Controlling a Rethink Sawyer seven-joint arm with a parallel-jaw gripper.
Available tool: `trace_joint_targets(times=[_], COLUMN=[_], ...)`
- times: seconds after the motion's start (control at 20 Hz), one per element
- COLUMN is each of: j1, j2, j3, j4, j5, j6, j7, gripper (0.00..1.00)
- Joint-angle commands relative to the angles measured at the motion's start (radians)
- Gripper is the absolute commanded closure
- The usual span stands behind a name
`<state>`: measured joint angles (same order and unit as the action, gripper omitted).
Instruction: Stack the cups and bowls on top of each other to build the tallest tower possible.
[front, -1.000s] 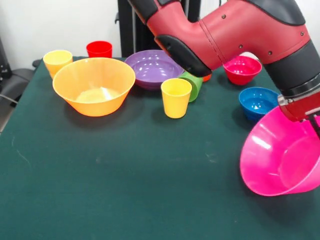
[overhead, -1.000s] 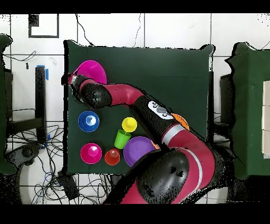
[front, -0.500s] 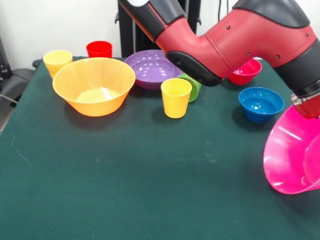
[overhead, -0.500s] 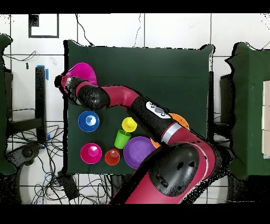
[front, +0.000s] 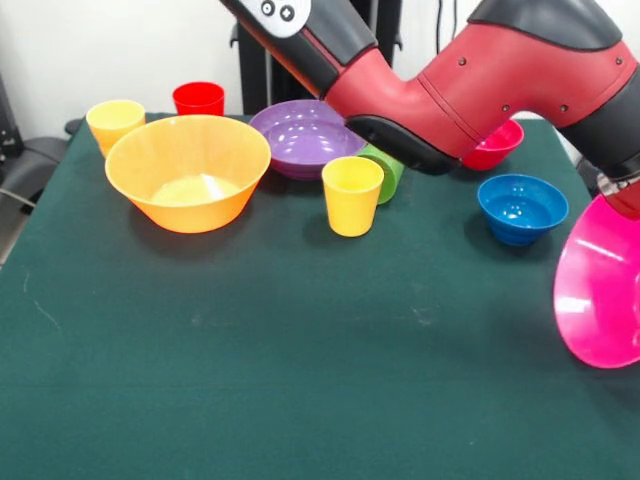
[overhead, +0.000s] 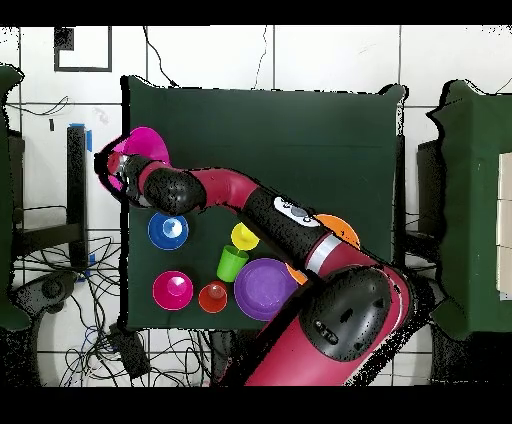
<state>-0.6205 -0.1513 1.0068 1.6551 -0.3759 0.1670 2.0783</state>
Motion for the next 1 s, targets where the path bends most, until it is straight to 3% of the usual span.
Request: trace_joint_targets(times=[0.05, 0.8, 0.85, 1.0], j1=[-0.018, -0.099, -0.121, -0.139], j2=[0.074, 0.144, 0.18, 0.196], j3=[0.044, 0.09, 0.111, 0.124], j4=[0.041, 0.025, 0.025, 0.032], j5=[-0.064, -0.135, -0.135, -0.139], j6=[0.173, 0.223, 0.236, 0.25], j7=[-0.189, -0.271, -0.3, -0.304], gripper=[1.0, 1.0, 1.0, 1.0])
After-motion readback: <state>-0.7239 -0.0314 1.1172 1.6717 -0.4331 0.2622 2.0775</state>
